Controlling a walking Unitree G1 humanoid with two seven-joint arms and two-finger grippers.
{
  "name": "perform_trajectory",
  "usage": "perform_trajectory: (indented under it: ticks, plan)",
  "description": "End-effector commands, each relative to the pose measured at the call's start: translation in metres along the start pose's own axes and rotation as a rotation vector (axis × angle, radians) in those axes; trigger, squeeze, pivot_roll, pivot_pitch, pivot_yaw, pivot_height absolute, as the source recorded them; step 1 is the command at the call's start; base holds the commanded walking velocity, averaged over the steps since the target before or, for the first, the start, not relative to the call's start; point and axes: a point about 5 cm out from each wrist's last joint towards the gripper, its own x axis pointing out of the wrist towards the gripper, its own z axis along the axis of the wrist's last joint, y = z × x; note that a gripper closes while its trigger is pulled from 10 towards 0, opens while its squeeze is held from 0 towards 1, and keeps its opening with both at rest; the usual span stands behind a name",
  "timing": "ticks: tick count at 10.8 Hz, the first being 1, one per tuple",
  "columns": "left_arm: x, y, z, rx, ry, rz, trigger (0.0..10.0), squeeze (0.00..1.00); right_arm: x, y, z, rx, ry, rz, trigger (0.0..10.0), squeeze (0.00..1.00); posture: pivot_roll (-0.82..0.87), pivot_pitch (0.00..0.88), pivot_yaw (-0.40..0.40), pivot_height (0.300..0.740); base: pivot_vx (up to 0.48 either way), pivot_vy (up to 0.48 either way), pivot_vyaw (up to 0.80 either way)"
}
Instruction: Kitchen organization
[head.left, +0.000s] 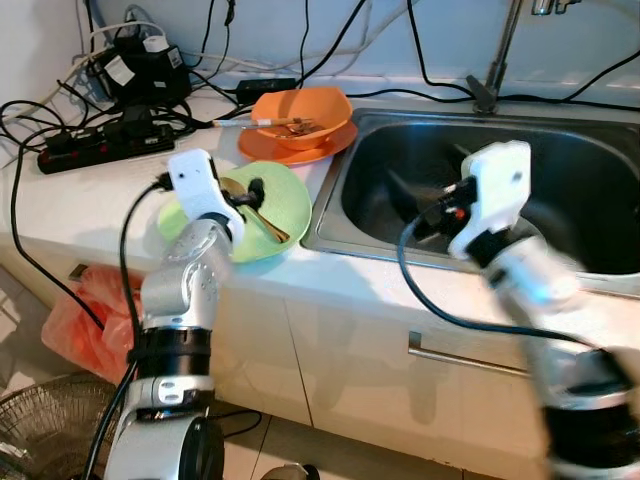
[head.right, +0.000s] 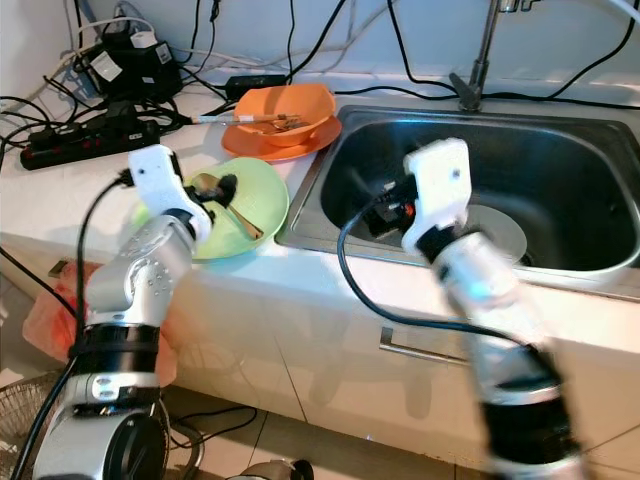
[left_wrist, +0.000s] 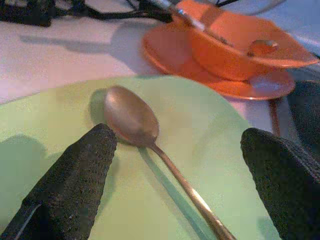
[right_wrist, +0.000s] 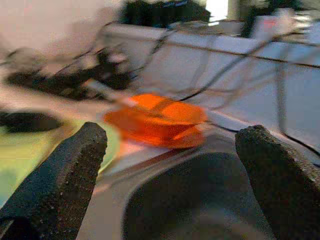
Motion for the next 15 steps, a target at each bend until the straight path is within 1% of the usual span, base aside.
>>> perform_trajectory:
  ticks: [1, 2, 3, 4, 5, 6, 7, 8, 9, 10, 11, 12, 13, 14, 15]
  plan:
    - [0.002, 0.000, 0.003, -0.018, 0.015, 0.018, 10.0, 0.00, -0.001, 0.007, -0.002, 0.022, 0.026, 0.083, 10.0, 0.00, 0.05, 0.024, 0.112, 0.740, 0.000, 0.000, 0.00]
    - [0.003, 0.000, 0.001, -0.026, 0.040, 0.018, 10.0, 0.00, -0.006, 0.008, -0.006, 0.007, 0.074, 0.139, 10.0, 0.00, 0.05, 0.028, 0.110, 0.740, 0.000, 0.000, 0.00]
    - [0.003, -0.001, 0.000, -0.038, 0.055, 0.021, 10.0, 0.00, -0.010, 0.010, -0.011, 0.015, 0.124, 0.187, 10.0, 0.00, 0.05, 0.028, 0.110, 0.740, 0.000, 0.000, 0.00]
    - [0.005, -0.002, -0.001, -0.032, 0.068, 0.018, 10.0, 0.00, -0.016, 0.013, -0.015, 0.011, 0.172, 0.248, 10.0, 0.00, 0.05, 0.033, 0.113, 0.740, 0.000, 0.000, 0.00]
    - [0.007, -0.004, -0.006, -0.006, 0.117, 0.018, 10.0, 0.00, -0.023, 0.017, -0.022, 0.016, 0.222, 0.295, 10.0, 0.00, 0.05, 0.033, 0.115, 0.740, 0.000, 0.000, 0.00]
    - [0.007, -0.004, -0.009, -0.018, 0.144, 0.019, 10.0, 0.00, -0.026, 0.019, -0.025, 0.012, 0.241, 0.316, 10.0, 0.00, 0.05, 0.033, 0.116, 0.740, 0.000, 0.000, 0.00]
    - [0.009, -0.005, -0.010, -0.025, 0.167, 0.011, 10.0, 0.00, -0.031, 0.025, -0.027, 0.015, 0.263, 0.377, 10.0, 0.00, 0.05, 0.035, 0.120, 0.740, 0.000, 0.000, 0.00]
    - [0.011, -0.008, -0.010, -0.026, 0.180, -0.008, 10.0, 0.00, -0.035, 0.027, -0.026, 0.018, 0.277, 0.412, 10.0, 0.00, 0.04, 0.037, 0.123, 0.740, 0.000, 0.000, 0.00]
    - [0.013, -0.012, -0.012, -0.017, 0.206, -0.027, 10.0, 0.00, -0.037, 0.026, -0.026, 0.016, 0.287, 0.416, 10.0, 0.00, 0.04, 0.038, 0.122, 0.740, 0.000, 0.000, 0.00]
    - [0.014, -0.014, -0.017, -0.010, 0.237, -0.035, 10.0, 0.00, -0.036, 0.023, -0.027, 0.010, 0.291, 0.407, 10.0, 0.00, 0.04, 0.038, 0.123, 0.740, 0.000, 0.000, 0.00]
    - [0.015, -0.016, -0.020, -0.017, 0.254, -0.048, 10.0, 0.00, -0.034, 0.017, -0.027, 0.006, 0.284, 0.359, 10.0, 0.00, 0.04, 0.039, 0.132, 0.740, 0.000, 0.000, 0.00]
    - [0.014, -0.020, -0.023, -0.014, 0.273, -0.077, 10.0, 0.00, -0.029, 0.004, -0.027, -0.002, 0.268, 0.281, 10.0, 0.00, 0.04, 0.040, 0.136, 0.740, 0.000, 0.000, 0.00]
    - [0.013, -0.021, -0.025, -0.007, 0.285, -0.095, 10.0, 0.00, -0.030, -0.003, -0.028, -0.024, 0.285, 0.276, 10.0, 0.00, 0.04, 0.039, 0.136, 0.740, 0.000, 0.000, 0.00]
    - [0.010, -0.021, -0.032, -0.014, 0.303, -0.108, 10.0, 0.00, -0.030, -0.009, -0.023, -0.060, 0.283, 0.294, 10.0, 0.00, 0.04, 0.035, 0.136, 0.740, 0.000, 0.000, 0.00]
    - [0.009, -0.020, -0.038, -0.043, 0.323, -0.101, 10.0, 0.00, -0.029, -0.011, -0.019, -0.081, 0.275, 0.307, 10.0, 0.00, 0.04, 0.034, 0.135, 0.740, 0.000, 0.000, 0.00]
